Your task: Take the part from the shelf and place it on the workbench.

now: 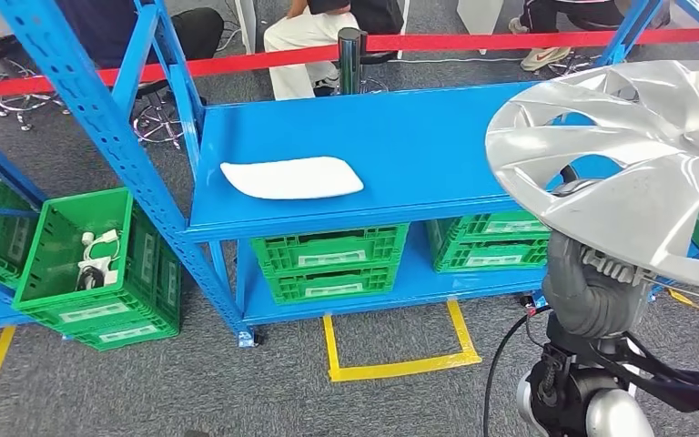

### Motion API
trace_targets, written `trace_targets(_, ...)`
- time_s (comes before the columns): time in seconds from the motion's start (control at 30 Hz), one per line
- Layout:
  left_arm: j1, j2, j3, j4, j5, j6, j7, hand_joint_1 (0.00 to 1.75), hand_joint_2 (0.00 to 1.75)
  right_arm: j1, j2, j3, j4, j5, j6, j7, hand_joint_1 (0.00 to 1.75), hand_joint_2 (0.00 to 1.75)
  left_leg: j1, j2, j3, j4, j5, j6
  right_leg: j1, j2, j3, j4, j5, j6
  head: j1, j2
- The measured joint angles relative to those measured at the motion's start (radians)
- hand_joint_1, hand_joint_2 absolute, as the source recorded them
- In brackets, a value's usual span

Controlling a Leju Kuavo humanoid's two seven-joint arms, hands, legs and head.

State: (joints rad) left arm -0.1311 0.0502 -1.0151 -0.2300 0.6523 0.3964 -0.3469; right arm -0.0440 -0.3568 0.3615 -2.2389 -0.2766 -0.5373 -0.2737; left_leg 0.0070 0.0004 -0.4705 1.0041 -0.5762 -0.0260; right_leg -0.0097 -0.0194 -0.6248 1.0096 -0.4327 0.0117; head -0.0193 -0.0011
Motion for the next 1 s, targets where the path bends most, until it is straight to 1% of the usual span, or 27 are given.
trace_targets(0.07, 0.001, 0.003, 0.000, 0.000, 0.009, 0.006, 0.000, 0.00, 1.75, -0.003, 0.003, 0.005, 0.000, -0.006, 0.004, -0.022, 1.75, 1.75, -0.002, 0.000, -0.006, -0.009, 0.007, 0.019, -0.003, -0.001, -0.003, 0.000, 0.010, 0.013, 0.000, 0.000)
trace_targets(0.1, 0.001, 0.004, 0.000, 0.000, 0.013, 0.007, -0.002, 0.00, 1.75, -0.003, 0.004, 0.008, 0.000, -0.007, 0.006, -0.030, 1.75, 1.75, -0.002, 0.000, -0.013, -0.010, 0.016, 0.030, -0.005, 0.001, -0.009, 0.007, -0.002, 0.019, 0.000, 0.000)
trace_targets(0.13, 0.001, 0.005, 0.000, 0.000, 0.016, 0.008, -0.004, 0.00, 1.75, -0.003, 0.006, 0.010, 0.000, -0.007, 0.008, -0.037, 1.75, 1.75, -0.001, 0.000, -0.022, -0.012, 0.027, 0.039, -0.006, 0.003, -0.018, 0.029, -0.032, 0.025, 0.003, 0.000)
trace_targets(0.17, 0.001, 0.006, 0.000, 0.001, 0.018, 0.009, -0.005, 0.00, 1.75, -0.003, 0.007, 0.013, 0.000, -0.007, 0.009, -0.041, 1.75, 1.75, 0.000, 0.001, -0.033, -0.012, 0.039, 0.046, -0.007, 0.006, -0.030, 0.071, -0.077, 0.029, 0.005, 0.000)
trace_targets(0.23, 0.001, 0.007, 0.000, 0.001, 0.020, 0.010, -0.007, 0.00, 1.75, -0.003, 0.008, 0.016, 0.000, -0.007, 0.011, -0.042, 1.75, 1.75, -0.003, 0.000, -0.059, -0.011, 0.060, 0.052, -0.007, 0.009, -0.055, 0.196, -0.170, 0.034, 0.016, 0.000)
trace_targets(0.27, 0.002, 0.007, 0.000, 0.001, 0.020, 0.010, -0.007, 0.00, 1.75, -0.003, 0.010, 0.017, 0.000, -0.007, 0.012, -0.042, 1.75, 1.75, -0.005, 0.000, -0.074, -0.010, 0.071, 0.053, -0.007, 0.010, -0.059, 0.250, -0.192, 0.034, 0.021, 0.000)
trace_targets(0.3, 0.002, 0.007, 0.000, 0.001, 0.020, 0.009, -0.007, 0.00, 1.75, -0.003, 0.011, 0.018, 0.001, -0.007, 0.012, -0.042, 1.75, 1.75, -0.007, -0.001, -0.088, -0.008, 0.082, 0.053, -0.007, 0.010, -0.052, 0.279, -0.193, 0.033, 0.026, 0.000)
trace_targets(0.33, 0.003, 0.007, 0.000, 0.001, 0.021, 0.009, -0.007, 0.00, 1.75, -0.003, 0.012, 0.019, 0.001, -0.008, 0.013, -0.042, 1.75, 1.75, -0.009, -0.001, -0.103, -0.007, 0.092, 0.052, -0.006, 0.010, -0.030, 0.270, -0.173, 0.029, 0.030, 0.000)
trace_targets(0.37, 0.003, 0.007, 0.000, 0.001, 0.021, 0.009, -0.007, 0.00, 1.75, -0.003, 0.013, 0.019, 0.002, -0.008, 0.013, -0.042, 1.75, 1.75, -0.012, -0.001, -0.116, -0.006, 0.102, 0.051, -0.006, 0.011, 0.008, 0.226, -0.145, 0.023, 0.033, 0.000)
trace_targets(0.4, 0.003, 0.007, 0.000, 0.001, 0.022, 0.009, -0.007, 0.00, 1.75, -0.003, 0.014, 0.019, 0.002, -0.008, 0.013, -0.043, 1.75, 1.75, -0.014, -0.001, -0.126, -0.005, 0.112, 0.050, -0.004, 0.012, 0.059, 0.156, -0.123, 0.015, 0.034, 0.000)
trace_targets(0.43, 0.003, 0.007, 0.000, 0.001, 0.023, 0.010, -0.007, 0.00, 1.75, -0.003, 0.015, 0.019, 0.001, -0.008, 0.013, -0.044, 1.75, 1.75, -0.017, -0.001, -0.135, -0.005, 0.121, 0.047, -0.001, 0.014, 0.114, 0.074, -0.114, 0.006, 0.033, 0.000)
trace_targets(0.47, 0.003, 0.006, 0.000, 0.001, 0.024, 0.010, -0.008, 0.00, 1.75, -0.003, 0.016, 0.019, 0.000, -0.008, 0.013, -0.045, 1.75, 1.75, -0.019, 0.000, -0.142, -0.005, 0.130, 0.043, 0.001, 0.015, 0.155, 0.006, -0.115, -0.001, 0.031, 0.000)
trace_targets(0.5, 0.003, 0.005, 0.000, 0.001, 0.025, 0.010, -0.009, 0.00, 1.75, -0.001, 0.017, 0.019, 0.000, -0.008, 0.014, -0.047, 1.75, 1.75, -0.019, 0.000, -0.148, -0.005, 0.140, 0.038, 0.005, 0.016, 0.180, -0.040, -0.121, -0.006, 0.029, 0.000)
trace_targets(0.53, 0.003, 0.004, 0.000, 0.001, 0.025, 0.010, -0.010, 0.00, 1.75, 0.003, 0.017, 0.020, -0.001, -0.011, 0.015, -0.050, 1.75, 1.75, -0.019, 0.001, -0.153, -0.006, 0.150, 0.032, 0.007, 0.017, 0.187, -0.062, -0.123, -0.009, 0.028, 0.000)
trace_targets(0.57, 0.005, 0.003, 0.000, 0.001, 0.025, 0.010, -0.011, 0.00, 1.75, 0.007, 0.018, 0.020, 0.000, -0.017, 0.018, -0.053, 1.75, 1.75, -0.017, 0.002, -0.157, -0.006, 0.156, 0.025, 0.008, 0.015, 0.182, -0.066, -0.117, -0.012, 0.028, 0.000)
trace_targets(0.6, 0.006, 0.003, 0.000, 0.001, 0.024, 0.010, -0.010, 0.00, 1.75, 0.010, 0.018, 0.019, 0.000, -0.026, 0.022, -0.058, 1.75, 1.75, -0.015, 0.003, -0.163, -0.003, 0.150, 0.020, 0.007, 0.013, 0.174, -0.068, -0.107, -0.015, 0.028, 0.000)
trace_targets(0.63, 0.008, 0.002, 0.000, 0.001, 0.022, 0.010, -0.008, 0.00, 1.75, 0.013, 0.019, 0.019, 0.000, -0.038, 0.028, -0.064, 1.75, 1.75, -0.015, 0.003, -0.173, 0.016, 0.124, 0.014, 0.006, 0.011, 0.164, -0.069, -0.096, -0.021, 0.026, 0.000)
trace_targets(0.67, 0.009, 0.001, 0.000, 0.001, 0.019, 0.011, -0.005, 0.00, 1.75, 0.014, 0.020, 0.018, 0.000, -0.050, 0.035, -0.070, 1.75, 1.75, -0.013, 0.002, -0.187, 0.052, 0.080, 0.009, 0.004, 0.008, 0.151, -0.070, -0.085, -0.026, 0.023, 0.000)
trace_targets(0.73, 0.009, 0.000, 0.000, 0.001, 0.015, 0.015, 0.001, 0.00, 1.75, 0.015, 0.021, 0.017, 0.000, -0.068, 0.048, -0.077, 1.75, 1.75, -0.009, 0.001, -0.219, 0.176, -0.024, 0.000, 0.006, 0.007, 0.121, -0.066, -0.063, -0.033, 0.012, 0.000)
trace_targets(0.77, 0.009, -0.001, 0.000, 0.001, 0.014, 0.018, 0.003, 0.00, 1.75, 0.015, 0.021, 0.017, 0.000, -0.072, 0.054, -0.077, 1.75, 1.75, -0.008, 0.000, -0.229, 0.237, -0.052, -0.003, 0.008, 0.007, 0.104, -0.061, -0.053, -0.033, 0.009, 0.000)
trace_targets(0.8, 0.008, -0.001, 0.000, 0.001, 0.014, 0.021, 0.005, 0.00, 1.75, 0.015, 0.022, 0.018, 0.000, -0.075, 0.058, -0.077, 1.75, 1.75, -0.007, 0.000, -0.229, 0.277, -0.055, -0.005, 0.009, 0.007, 0.086, -0.055, -0.044, -0.033, 0.005, 0.000)
trace_targets(0.83, 0.008, -0.001, 0.000, 0.001, 0.014, 0.022, 0.005, 0.00, 1.75, 0.015, 0.022, 0.018, 0.000, -0.077, 0.061, -0.076, 1.75, 1.75, -0.007, -0.001, -0.213, 0.285, -0.036, -0.005, 0.010, 0.007, 0.067, -0.048, -0.035, -0.032, 0.002, 0.000)
trace_targets(0.87, 0.007, 0.000, 0.000, 0.001, 0.014, 0.023, 0.005, 0.00, 1.75, 0.015, 0.023, 0.018, 0.000, -0.078, 0.063, -0.075, 1.75, 1.75, -0.008, -0.001, -0.179, 0.257, -0.006, -0.003, 0.010, 0.007, 0.049, -0.040, -0.028, -0.030, 0.000, 0.000)
trace_targets(0.9, 0.006, 0.000, 0.000, 0.001, 0.015, 0.023, 0.005, 0.00, 1.75, 0.015, 0.023, 0.018, 0.000, -0.079, 0.064, -0.075, 1.75, 1.75, -0.008, -0.001, -0.130, 0.202, 0.021, 0.001, 0.011, 0.006, 0.033, -0.031, -0.022, -0.028, -0.002, 0.000)
trace_targets(0.93, 0.003, 0.002, 0.000, 0.001, 0.015, 0.023, 0.005, 0.00, 1.75, 0.015, 0.024, 0.018, 0.000, -0.080, 0.065, -0.074, 1.75, 1.75, -0.010, -0.002, -0.074, 0.127, 0.029, 0.008, 0.012, 0.006, 0.020, -0.023, -0.016, -0.025, -0.003, 0.000)
trace_targets(0.97, 0.001, 0.002, 0.000, 0.001, 0.015, 0.023, 0.005, 0.00, 1.75, 0.016, 0.024, 0.017, 0.000, -0.080, 0.066, -0.074, 1.75, 1.75, -0.013, -0.002, -0.025, 0.056, 0.024, 0.014, 0.013, 0.005, 0.010, -0.017, -0.010, -0.021, -0.003, 0.000)
trace_targets(1.0, -0.002, 0.003, 0.000, 0.001, 0.014, 0.023, 0.004, 0.00, 1.75, 0.017, 0.025, 0.017, 0.000, -0.080, 0.067, -0.074, 1.75, 1.75, -0.015, -0.003, 0.006, 0.005, 0.012, 0.021, 0.012, 0.004, 0.005, -0.013, -0.003, -0.017, -0.003, 0.000)
